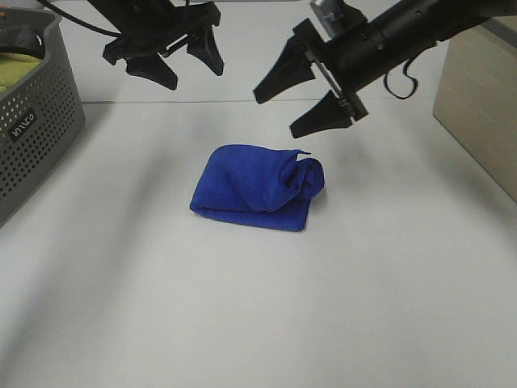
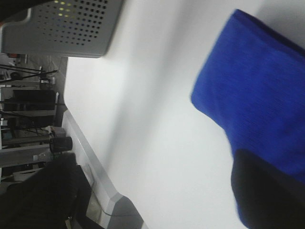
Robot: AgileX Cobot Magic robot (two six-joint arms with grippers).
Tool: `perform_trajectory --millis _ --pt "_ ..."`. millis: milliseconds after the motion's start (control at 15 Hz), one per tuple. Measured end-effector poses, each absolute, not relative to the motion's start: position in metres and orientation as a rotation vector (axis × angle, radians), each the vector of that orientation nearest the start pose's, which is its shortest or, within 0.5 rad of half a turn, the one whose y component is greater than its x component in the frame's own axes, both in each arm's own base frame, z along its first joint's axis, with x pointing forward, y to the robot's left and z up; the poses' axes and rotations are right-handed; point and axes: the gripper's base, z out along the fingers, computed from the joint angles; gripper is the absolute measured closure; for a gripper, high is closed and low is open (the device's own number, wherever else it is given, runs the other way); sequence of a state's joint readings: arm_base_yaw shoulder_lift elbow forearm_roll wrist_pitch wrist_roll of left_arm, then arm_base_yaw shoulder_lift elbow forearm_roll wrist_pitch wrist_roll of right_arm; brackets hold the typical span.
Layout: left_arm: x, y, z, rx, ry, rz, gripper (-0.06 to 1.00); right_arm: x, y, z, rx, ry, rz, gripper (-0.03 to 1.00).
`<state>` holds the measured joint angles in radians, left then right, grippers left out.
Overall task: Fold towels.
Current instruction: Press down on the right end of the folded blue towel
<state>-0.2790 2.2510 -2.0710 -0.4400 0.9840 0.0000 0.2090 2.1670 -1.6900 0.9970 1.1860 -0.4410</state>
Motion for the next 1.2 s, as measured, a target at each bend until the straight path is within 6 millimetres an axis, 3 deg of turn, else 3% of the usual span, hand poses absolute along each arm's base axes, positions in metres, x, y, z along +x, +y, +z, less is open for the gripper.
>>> perform_trajectory --millis 200,533,867,1200 --pt "0.479 -0.149 0.243 0.122 2.661 -0.641 0.22 0.419 0.197 0.196 -0.328 2.627 1.441 0.12" --pt "0.479 -0.144 0.241 0.131 2.676 -0.606 0.22 0.426 0.200 0.137 -0.279 2.713 1.461 0.14" --pt "0.479 -0.144 0.241 0.132 2.676 -0.604 0.22 0.429 0.187 0.129 -0.299 2.757 1.385 0.14" --pt "0.479 -0.144 0.241 0.133 2.676 -0.601 0.22 0.434 0.146 0.127 -0.279 2.819 1.383 0.14"
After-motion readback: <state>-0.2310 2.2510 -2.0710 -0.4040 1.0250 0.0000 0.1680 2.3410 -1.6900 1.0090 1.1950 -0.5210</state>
